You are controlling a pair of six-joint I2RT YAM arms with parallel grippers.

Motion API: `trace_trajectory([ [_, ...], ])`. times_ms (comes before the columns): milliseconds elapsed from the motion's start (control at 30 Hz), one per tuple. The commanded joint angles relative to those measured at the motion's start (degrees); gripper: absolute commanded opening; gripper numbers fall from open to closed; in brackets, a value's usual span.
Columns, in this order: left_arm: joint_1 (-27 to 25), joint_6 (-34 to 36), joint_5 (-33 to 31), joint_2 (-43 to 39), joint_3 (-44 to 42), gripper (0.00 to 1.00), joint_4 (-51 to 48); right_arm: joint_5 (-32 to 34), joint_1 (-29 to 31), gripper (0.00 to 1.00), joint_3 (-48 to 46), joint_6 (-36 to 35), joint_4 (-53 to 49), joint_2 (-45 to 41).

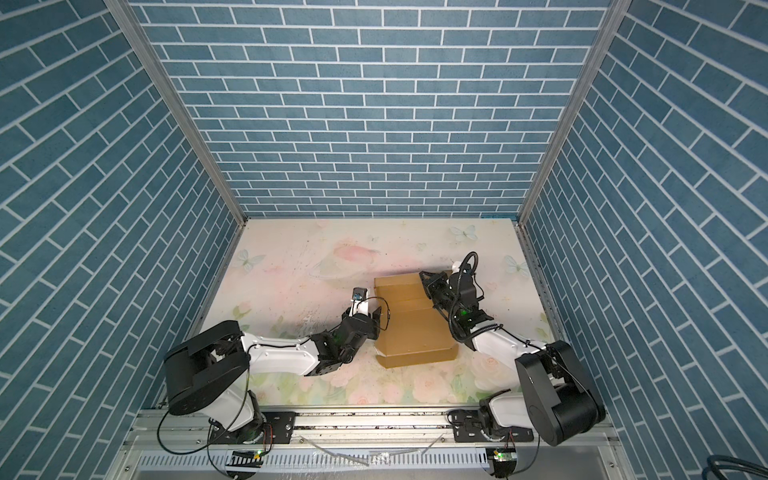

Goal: Fold the paper box

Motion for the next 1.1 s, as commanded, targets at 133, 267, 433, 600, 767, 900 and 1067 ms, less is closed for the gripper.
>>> trace_trajectory([
  [133, 2.82, 0.98, 1.4, 4.65, 4.42, 0.47, 1.53, 1.86, -0.13, 0.0, -0.97, -1.37, -2.67, 0.59],
  [267, 3.62, 1.05, 2.58, 7.29, 6.24, 0.42, 2.18, 1.86, -0.07, 0.0, -0.84, -1.41, -2.73, 0.68],
  [433, 4.3, 1.46, 3.78, 9.94, 8.08, 0.39, 2.99, 1.92, -0.11, 0.0, -0.83, -1.54, -3.36, 0.37],
  [600, 4.82, 1.97, 4.2, 11.51, 9.61, 0.35, 3.04, 2.06, -0.12, 0.0, -0.68, -1.63, -3.53, 0.42],
  [767, 5.26, 2.1, 4.26, 12.56, 10.66, 0.29, 2.82, 1.95, -0.12, 0.0, -0.36, -1.63, -3.79, 0.5],
  [900, 5.44, 2.1, 3.96, 12.97, 11.33, 0.22, 1.81, 1.83, -0.12, 0.0, -0.34, -1.72, -3.86, 0.53],
  [1067, 5.59, 2.31, 2.8, 13.0, 11.96, 0.14, 0.41, 1.65, -0.12, 0.0, -0.23, -1.72, -3.91, 0.52],
])
